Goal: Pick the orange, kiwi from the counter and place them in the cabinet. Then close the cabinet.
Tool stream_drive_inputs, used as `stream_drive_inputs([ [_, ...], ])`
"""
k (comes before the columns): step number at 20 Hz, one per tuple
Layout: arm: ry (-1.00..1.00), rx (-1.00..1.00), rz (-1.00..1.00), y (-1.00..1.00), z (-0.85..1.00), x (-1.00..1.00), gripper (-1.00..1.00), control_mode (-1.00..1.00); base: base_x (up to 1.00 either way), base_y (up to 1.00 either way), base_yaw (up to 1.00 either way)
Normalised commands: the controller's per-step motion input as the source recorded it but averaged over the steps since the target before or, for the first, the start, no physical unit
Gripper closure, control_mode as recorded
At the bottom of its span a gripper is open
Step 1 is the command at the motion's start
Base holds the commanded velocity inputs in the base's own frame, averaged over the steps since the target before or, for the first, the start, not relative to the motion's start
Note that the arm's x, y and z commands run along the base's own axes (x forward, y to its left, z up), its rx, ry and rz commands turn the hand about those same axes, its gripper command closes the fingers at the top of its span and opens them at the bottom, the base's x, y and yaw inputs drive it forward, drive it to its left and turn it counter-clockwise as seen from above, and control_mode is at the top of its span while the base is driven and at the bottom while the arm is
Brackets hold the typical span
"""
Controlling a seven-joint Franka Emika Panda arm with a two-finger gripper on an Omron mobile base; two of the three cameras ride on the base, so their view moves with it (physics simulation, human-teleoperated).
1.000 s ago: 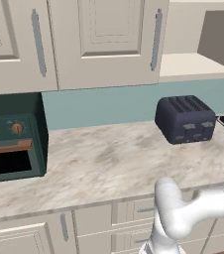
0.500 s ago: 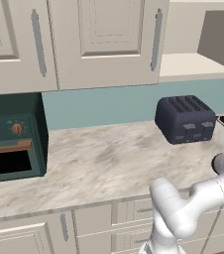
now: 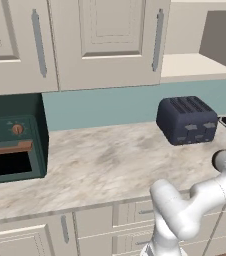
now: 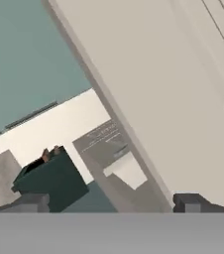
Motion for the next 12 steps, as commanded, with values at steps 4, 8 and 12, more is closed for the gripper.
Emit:
stream_drive_inputs([
  [4, -0.65, -0.37, 0.25, 0.98, 0.63, -0.46, -1.0, -1.0, 0.0, 0.0, 0.0],
  [8, -0.67, -0.44, 0.17, 1.0, 0.74, -0.58, -1.0, -1.0, 0.0, 0.0, 0.0],
  [12, -0.65, -0.45, 0.07, 1.0, 0.92, -0.76, -1.0, -1.0, 0.0, 0.0, 0.0],
])
